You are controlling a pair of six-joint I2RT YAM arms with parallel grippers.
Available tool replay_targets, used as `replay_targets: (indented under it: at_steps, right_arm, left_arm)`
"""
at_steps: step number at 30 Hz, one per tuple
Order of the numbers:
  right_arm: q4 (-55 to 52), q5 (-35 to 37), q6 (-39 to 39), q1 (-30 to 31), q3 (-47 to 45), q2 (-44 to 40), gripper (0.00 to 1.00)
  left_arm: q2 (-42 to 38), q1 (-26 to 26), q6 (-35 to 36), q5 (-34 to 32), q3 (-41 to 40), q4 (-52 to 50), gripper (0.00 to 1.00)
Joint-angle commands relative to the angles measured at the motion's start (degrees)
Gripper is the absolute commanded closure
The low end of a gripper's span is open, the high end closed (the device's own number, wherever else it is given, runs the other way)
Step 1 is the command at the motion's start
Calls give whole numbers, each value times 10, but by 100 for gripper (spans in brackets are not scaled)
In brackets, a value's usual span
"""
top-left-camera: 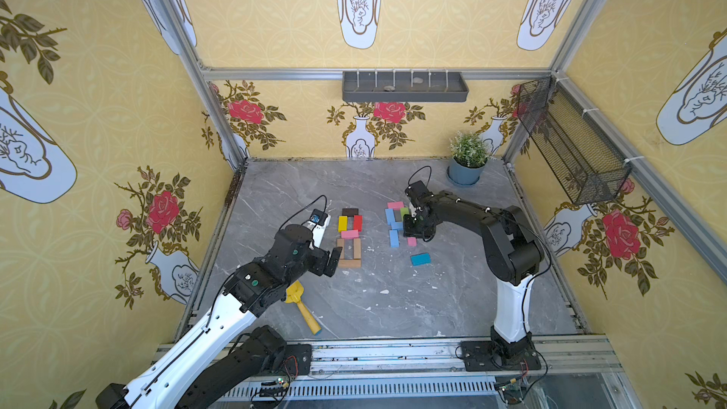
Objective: Assemble the number 8 with building blocks
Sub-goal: Assemble the building block at the center of the board.
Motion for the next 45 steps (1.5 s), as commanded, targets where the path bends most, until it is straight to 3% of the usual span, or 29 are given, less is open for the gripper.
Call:
replay_targets:
  at_steps: [1, 10, 18, 23, 36, 45]
  right_arm:
    - [2, 8, -3, 1, -7, 1, 51]
    - [6, 14, 2, 1, -21, -49, 43]
    - [-22, 27, 16, 5, -81, -138, 14]
    - [-40, 61, 18, 32, -127, -158, 6]
    - [-38, 81, 6, 59, -172, -172, 4]
    - [-37, 77, -23, 69, -165, -149, 9]
  left_arm:
    - [1, 0, 1, 2, 1, 3, 0]
    - [0, 0, 0, 2, 0, 3, 0]
    - [1, 0, 1, 2, 1, 3, 0]
    - [2, 0, 0, 5, 0, 4, 0]
    - [6, 0, 1, 7, 1, 4, 0]
    - [7, 0, 1, 7, 2, 4, 0]
